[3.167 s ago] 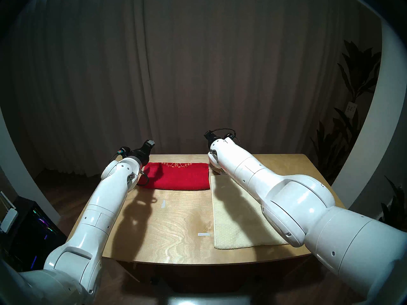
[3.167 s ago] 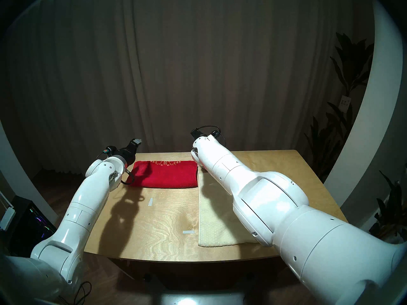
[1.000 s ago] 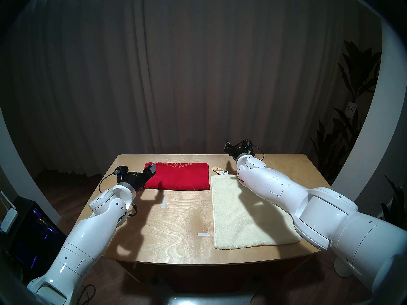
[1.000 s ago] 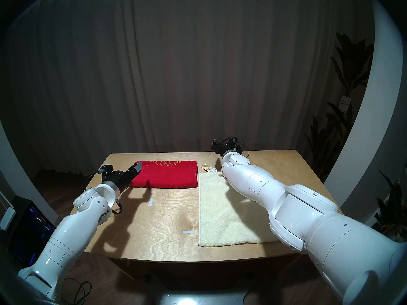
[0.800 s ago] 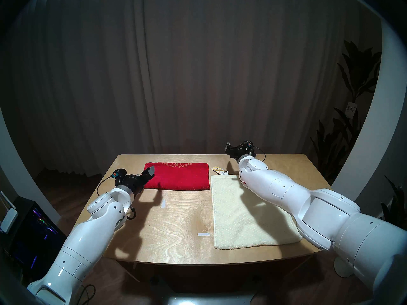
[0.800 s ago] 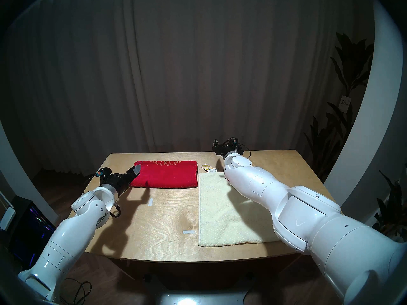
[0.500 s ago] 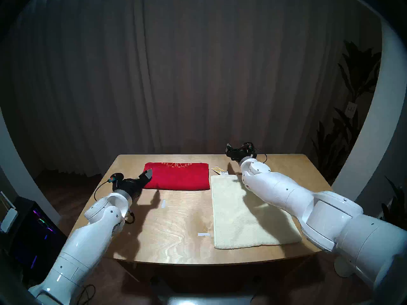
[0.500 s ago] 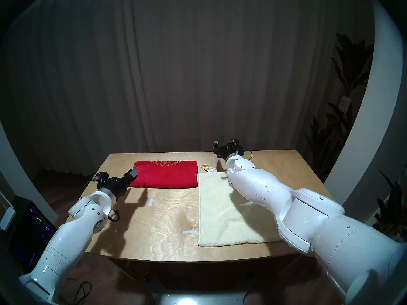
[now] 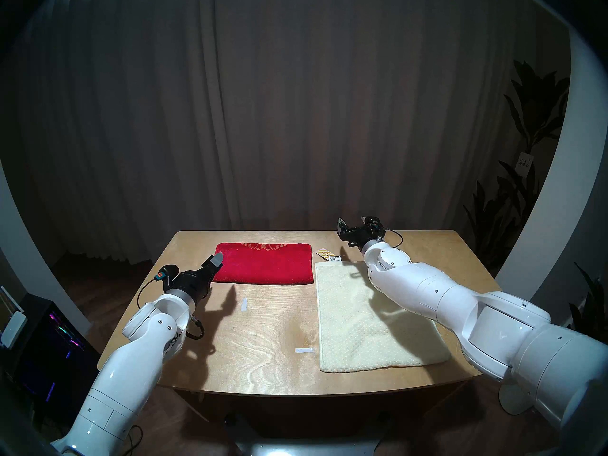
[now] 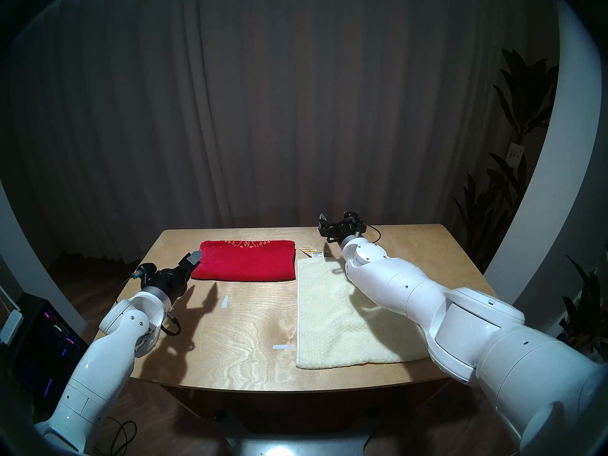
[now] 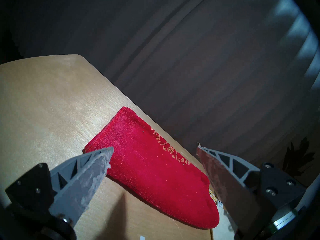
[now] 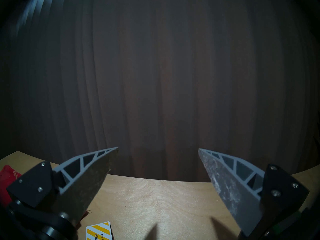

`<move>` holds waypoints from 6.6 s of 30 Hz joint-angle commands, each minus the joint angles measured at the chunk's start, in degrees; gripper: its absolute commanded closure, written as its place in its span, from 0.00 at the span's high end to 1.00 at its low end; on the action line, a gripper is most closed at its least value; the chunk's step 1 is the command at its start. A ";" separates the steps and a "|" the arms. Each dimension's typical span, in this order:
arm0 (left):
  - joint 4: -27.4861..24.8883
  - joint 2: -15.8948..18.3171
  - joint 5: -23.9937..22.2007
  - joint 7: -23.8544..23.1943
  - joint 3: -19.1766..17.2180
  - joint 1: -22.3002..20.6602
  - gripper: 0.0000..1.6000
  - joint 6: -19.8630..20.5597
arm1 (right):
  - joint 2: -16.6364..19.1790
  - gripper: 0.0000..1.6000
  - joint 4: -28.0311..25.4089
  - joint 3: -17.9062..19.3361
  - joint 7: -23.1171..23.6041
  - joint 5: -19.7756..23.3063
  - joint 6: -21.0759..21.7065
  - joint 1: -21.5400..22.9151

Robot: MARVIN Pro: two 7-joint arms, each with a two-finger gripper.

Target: Fold each towel twice and stack them on table

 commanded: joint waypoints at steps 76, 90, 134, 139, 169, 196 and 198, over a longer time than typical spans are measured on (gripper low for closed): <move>9.84 -13.49 -24.26 30.24 -4.40 -15.91 1.00 -4.17 | 40.62 1.00 -59.48 7.26 -13.58 7.63 1.17 -14.35; 13.92 -13.26 -24.69 35.60 -2.25 -20.27 1.00 -3.45 | 38.50 1.00 -53.98 6.68 -15.32 -1.47 3.02 -14.48; 25.11 -12.52 -21.78 32.83 0.75 -24.24 0.84 -3.47 | 37.37 1.00 -51.78 7.77 -5.52 9.29 -5.96 -16.60; 25.24 -12.57 -21.62 32.57 0.96 -24.17 0.47 -3.32 | 37.98 1.00 -52.30 7.65 -6.52 9.12 -6.23 -16.74; 11.75 -8.59 -22.45 32.67 -3.99 -13.58 0.00 -3.00 | 38.52 1.00 -53.56 6.43 -7.60 9.08 -6.47 -17.56; 10.61 -6.21 -17.57 29.69 -2.11 -16.11 0.00 -1.69 | 40.50 1.00 -55.35 5.97 -8.78 10.06 -7.73 -19.11; 9.38 -6.26 -17.09 29.47 -1.62 -15.57 0.00 -1.63 | 40.66 1.00 -55.43 6.00 -8.89 10.16 -7.86 -19.13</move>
